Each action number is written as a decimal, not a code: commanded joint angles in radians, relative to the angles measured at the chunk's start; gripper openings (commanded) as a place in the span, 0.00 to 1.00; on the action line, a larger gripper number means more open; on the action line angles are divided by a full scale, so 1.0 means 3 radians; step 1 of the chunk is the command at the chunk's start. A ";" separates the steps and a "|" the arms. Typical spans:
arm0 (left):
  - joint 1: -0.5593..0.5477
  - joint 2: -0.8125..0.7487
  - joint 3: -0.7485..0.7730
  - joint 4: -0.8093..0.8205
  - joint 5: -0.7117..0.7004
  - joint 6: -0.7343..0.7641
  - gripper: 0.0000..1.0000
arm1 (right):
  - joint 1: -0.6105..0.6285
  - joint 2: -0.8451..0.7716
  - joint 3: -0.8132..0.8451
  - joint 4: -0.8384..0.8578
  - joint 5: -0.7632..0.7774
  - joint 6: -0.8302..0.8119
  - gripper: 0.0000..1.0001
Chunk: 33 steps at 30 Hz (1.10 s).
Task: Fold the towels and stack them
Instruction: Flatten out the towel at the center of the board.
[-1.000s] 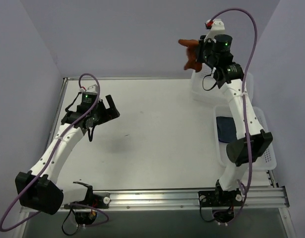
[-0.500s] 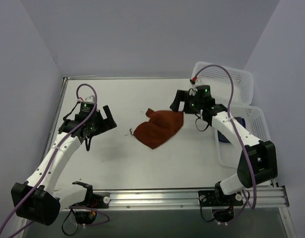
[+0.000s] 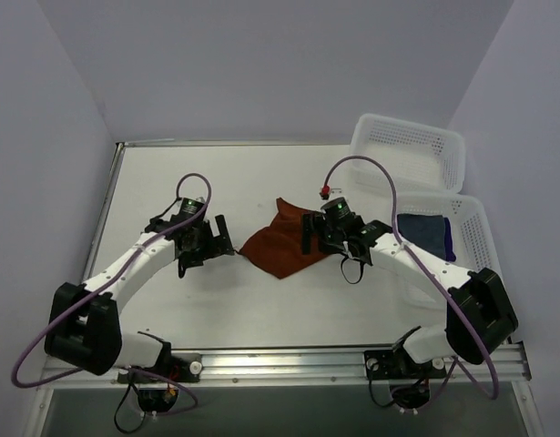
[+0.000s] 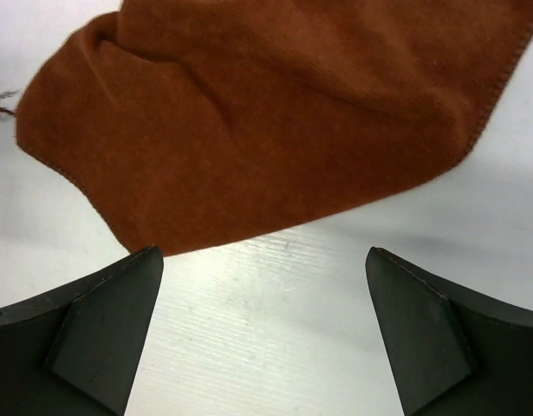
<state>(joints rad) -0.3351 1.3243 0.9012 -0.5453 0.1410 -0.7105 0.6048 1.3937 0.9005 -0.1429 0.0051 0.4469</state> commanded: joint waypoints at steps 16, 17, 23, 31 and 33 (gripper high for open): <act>-0.0427 0.1389 0.0815 0.0580 0.0057 -0.0035 0.53 | -0.0559 0.0912 0.0832 -0.0101 0.0724 -0.0068 1.00; -0.0437 0.1415 0.0831 0.0580 0.0052 -0.0040 0.48 | -0.0574 0.0993 0.0899 -0.0137 0.0795 -0.0093 1.00; -0.0463 0.1471 0.0775 0.0524 -0.0091 -0.0060 0.02 | -0.0528 0.1474 0.1532 0.0082 0.0173 -0.0880 1.00; -0.0468 0.1451 0.0703 0.0519 -0.0173 -0.0066 0.02 | -0.0201 0.2440 0.2704 -0.0045 -0.0466 -0.1439 0.99; -0.0468 0.1456 0.0728 0.0468 -0.0194 -0.0061 0.02 | -0.0170 0.2701 0.3030 -0.0111 -0.0493 -0.1433 0.98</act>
<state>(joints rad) -0.4713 1.7794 1.1069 -0.3759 0.1219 -0.7296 0.5446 2.1288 1.6928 -0.1322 -0.0589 0.0750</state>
